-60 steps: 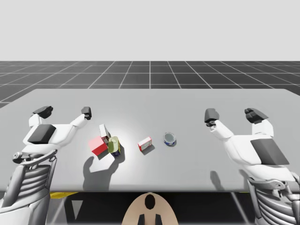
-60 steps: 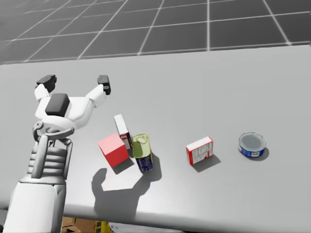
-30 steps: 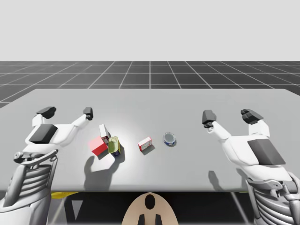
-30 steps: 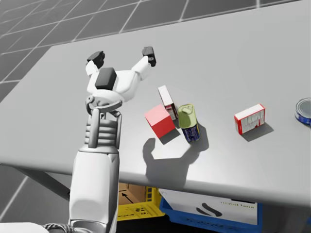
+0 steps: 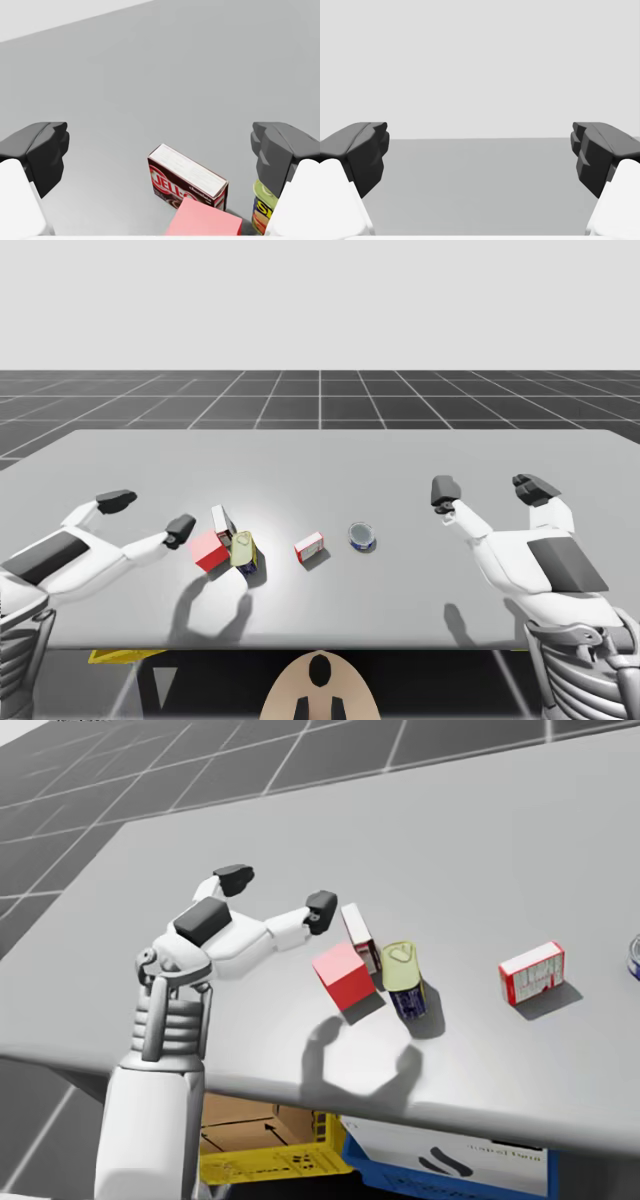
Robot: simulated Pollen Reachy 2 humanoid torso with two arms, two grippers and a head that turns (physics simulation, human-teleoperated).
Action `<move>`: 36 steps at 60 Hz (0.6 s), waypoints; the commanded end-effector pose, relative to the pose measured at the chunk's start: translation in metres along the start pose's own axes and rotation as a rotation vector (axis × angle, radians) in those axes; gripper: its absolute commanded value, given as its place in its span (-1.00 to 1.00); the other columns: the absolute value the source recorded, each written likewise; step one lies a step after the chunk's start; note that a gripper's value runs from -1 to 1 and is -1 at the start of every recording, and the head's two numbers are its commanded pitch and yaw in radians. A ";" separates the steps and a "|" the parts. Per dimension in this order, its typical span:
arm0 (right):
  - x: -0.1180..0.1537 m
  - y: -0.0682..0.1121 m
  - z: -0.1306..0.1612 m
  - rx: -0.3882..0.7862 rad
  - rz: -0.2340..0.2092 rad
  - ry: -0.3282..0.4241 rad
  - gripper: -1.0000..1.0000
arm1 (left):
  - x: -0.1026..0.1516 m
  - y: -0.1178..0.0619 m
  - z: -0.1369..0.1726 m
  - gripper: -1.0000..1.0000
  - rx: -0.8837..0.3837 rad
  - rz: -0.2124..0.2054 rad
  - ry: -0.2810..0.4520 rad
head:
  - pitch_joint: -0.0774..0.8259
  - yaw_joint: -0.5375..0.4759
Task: Find the red cube and pick it up.
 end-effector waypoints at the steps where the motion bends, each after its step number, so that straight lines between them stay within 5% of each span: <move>1: -0.001 0.002 0.000 -0.003 -0.013 0.004 -1.00 | -0.026 0.020 0.017 -1.00 -0.146 -0.018 0.070 | 0.70 0.99; 5: -0.002 0.002 0.000 -0.002 -0.014 0.004 -1.00 | -0.040 0.027 0.020 -1.00 -0.208 0.003 0.084 | 0.69 1.00; 16: -0.002 0.002 0.000 -0.003 -0.014 0.005 -1.00 | -0.071 0.033 0.020 -1.00 -0.273 -0.033 0.127 | 0.71 1.00; 36: -0.001 0.002 0.000 -0.003 -0.016 0.004 -1.00 | -0.099 0.020 -0.009 -1.00 -0.363 -0.012 0.209 | 0.72 0.96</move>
